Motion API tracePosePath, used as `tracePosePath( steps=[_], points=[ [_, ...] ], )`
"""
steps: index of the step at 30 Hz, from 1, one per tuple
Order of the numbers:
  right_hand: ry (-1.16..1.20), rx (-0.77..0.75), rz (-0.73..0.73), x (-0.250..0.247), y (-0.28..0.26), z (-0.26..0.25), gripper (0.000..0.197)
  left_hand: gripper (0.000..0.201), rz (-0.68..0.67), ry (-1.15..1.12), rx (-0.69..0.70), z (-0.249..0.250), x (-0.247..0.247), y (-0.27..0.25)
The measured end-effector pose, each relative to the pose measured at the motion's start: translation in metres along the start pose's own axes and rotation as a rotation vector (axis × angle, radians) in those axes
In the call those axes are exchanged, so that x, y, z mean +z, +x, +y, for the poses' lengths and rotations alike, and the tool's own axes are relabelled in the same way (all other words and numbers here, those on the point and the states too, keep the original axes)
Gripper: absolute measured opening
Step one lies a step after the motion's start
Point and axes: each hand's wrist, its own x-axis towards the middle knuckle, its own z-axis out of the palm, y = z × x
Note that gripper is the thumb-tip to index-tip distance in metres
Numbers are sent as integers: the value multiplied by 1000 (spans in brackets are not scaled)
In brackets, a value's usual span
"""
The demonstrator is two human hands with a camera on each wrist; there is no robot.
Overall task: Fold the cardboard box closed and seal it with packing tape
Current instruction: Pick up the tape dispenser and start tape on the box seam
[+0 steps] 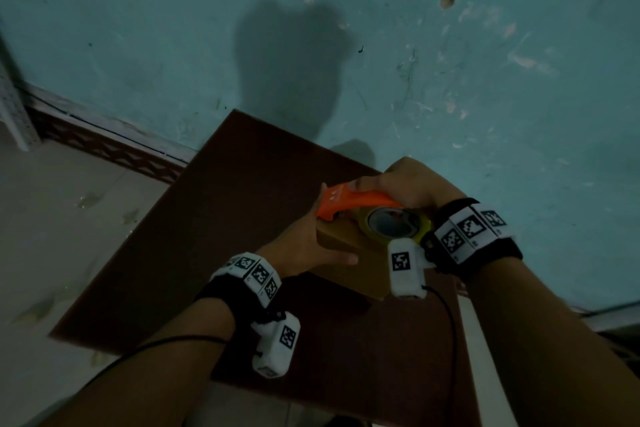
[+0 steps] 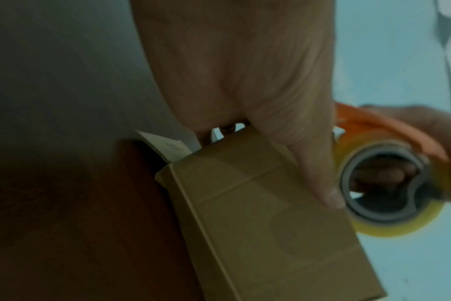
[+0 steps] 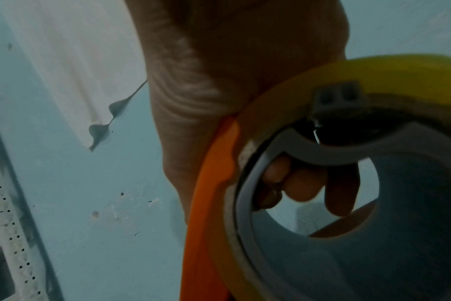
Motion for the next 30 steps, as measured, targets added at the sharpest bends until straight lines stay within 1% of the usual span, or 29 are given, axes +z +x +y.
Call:
tracePosePath(
  steps=[2, 4, 8, 11, 16, 18, 20, 22, 25, 30],
  points=[
    [18, 3, -1, 0, 0, 2, 60, 156, -12, 33, 5, -4, -3, 3],
    [27, 0, -2, 0, 0, 3, 60, 159, -8, 54, 18, -9, -6, 5],
    [7, -4, -11, 0, 0, 2, 61, 158, 8, 24, 33, -8, -3, 13],
    [-4, 3, -11, -2, -1, 4, 61, 153, 34, 19, 64, -7, -2, 19],
    [-25, 15, -5, -2, -1, 7, 61, 149, 92, 76, 106, -6, 6, 19],
    [-39, 0, -17, -2, -2, 7, 62, 143, 142, 117, 134, -7, 7, 15],
    [-50, -32, -25, -4, -5, 7, 62, 126, 191, 156, 141, -7, 7, 10],
    [-70, -73, -25, -8, -9, 9, 64, 111, 210, 181, 141, -4, 7, 5],
    [-102, -119, -30, -16, -13, 14, 66, 100, 237, 205, 182, 1, 11, 2],
    [-114, -147, -57, -24, -14, 20, 74, 87, 267, 260, 237, 4, 14, 4]
  ],
)
